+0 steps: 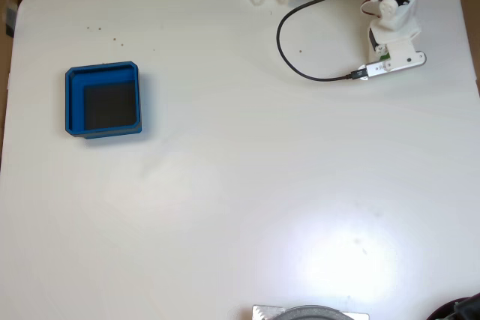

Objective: Pick up green cube and drop it in the blue box

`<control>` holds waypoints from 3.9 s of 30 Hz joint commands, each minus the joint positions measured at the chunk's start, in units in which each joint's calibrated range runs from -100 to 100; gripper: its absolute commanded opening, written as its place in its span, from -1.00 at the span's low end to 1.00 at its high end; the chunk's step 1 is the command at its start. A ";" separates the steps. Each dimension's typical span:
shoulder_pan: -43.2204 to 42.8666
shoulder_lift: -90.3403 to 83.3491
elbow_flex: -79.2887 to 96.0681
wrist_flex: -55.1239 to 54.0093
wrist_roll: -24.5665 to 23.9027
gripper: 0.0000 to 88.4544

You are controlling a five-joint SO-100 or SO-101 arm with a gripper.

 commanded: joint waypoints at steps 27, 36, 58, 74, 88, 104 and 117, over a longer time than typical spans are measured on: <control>13.80 -36.70 -2.85 13.79 19.24 -0.87; 33.19 -39.96 -3.03 13.47 20.76 -0.86; 74.25 -39.29 -3.03 12.73 20.76 -0.86; 75.40 -29.76 -6.80 8.41 20.76 -0.86; 83.49 3.19 -41.36 8.41 20.76 -0.86; 84.33 20.58 -57.52 8.41 20.71 -0.86; 84.25 20.91 -57.25 8.49 20.71 -0.86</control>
